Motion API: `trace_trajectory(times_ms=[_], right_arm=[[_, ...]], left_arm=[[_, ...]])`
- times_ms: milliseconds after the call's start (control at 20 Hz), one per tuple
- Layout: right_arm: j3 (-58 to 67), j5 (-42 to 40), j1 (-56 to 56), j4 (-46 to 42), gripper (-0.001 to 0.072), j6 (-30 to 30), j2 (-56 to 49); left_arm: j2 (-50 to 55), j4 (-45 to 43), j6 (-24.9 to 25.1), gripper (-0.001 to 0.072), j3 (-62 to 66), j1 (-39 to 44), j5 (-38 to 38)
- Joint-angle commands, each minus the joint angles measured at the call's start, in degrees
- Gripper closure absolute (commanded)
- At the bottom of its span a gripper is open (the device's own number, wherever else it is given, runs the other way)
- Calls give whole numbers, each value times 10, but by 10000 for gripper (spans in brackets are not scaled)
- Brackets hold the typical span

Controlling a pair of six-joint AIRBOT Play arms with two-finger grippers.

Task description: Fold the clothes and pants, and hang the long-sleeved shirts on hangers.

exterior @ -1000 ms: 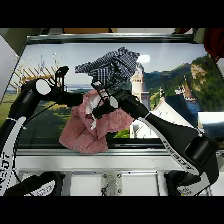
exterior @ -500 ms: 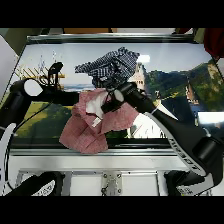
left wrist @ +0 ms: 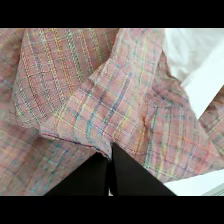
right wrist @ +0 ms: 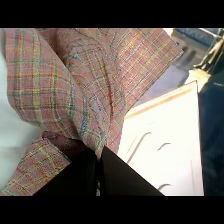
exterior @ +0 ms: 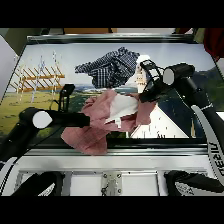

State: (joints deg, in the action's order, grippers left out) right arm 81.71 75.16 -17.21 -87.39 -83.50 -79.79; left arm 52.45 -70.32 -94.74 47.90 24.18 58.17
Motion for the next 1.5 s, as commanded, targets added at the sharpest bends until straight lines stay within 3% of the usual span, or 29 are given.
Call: trace_trajectory(times_ms=[0,50,100,150,200,400,550,650,850,1000,1100,1250,1450], right_arm=[[-56,-49,33,2,699,-7,9],[-69,-65,33,7,679,-7,9],[-75,-74,33,16,500,-7,6],[-74,-74,33,16,185,-7,5],[-73,-72,33,15,127,-6,10],[-76,-29,21,15,131,-6,84],[-128,7,-34,4,132,-67,137],[-178,7,-96,-29,132,-136,147],[-249,-23,-240,-130,132,-364,102],[-249,-57,-306,-176,132,-453,40],[-249,-63,-317,-188,132,-487,4],[-249,-47,-316,-228,132,-490,-25],[-249,10,-316,-336,132,-509,-15]], left_arm=[[37,0,-22,695,-10,74,-79],[61,-1,-22,695,0,82,-87],[85,-1,-22,695,13,86,-89],[107,0,-22,695,28,86,-87],[127,-1,-22,695,43,85,-87],[163,-2,-21,695,70,85,-87],[162,-2,-21,695,70,83,-87],[162,-2,-21,695,70,75,-87],[161,-2,-21,695,70,59,-82],[161,-1,-21,695,70,49,-82],[161,-2,-21,695,70,49,-82],[147,-2,-21,696,70,49,-66],[75,-6,-21,695,70,49,-45]])
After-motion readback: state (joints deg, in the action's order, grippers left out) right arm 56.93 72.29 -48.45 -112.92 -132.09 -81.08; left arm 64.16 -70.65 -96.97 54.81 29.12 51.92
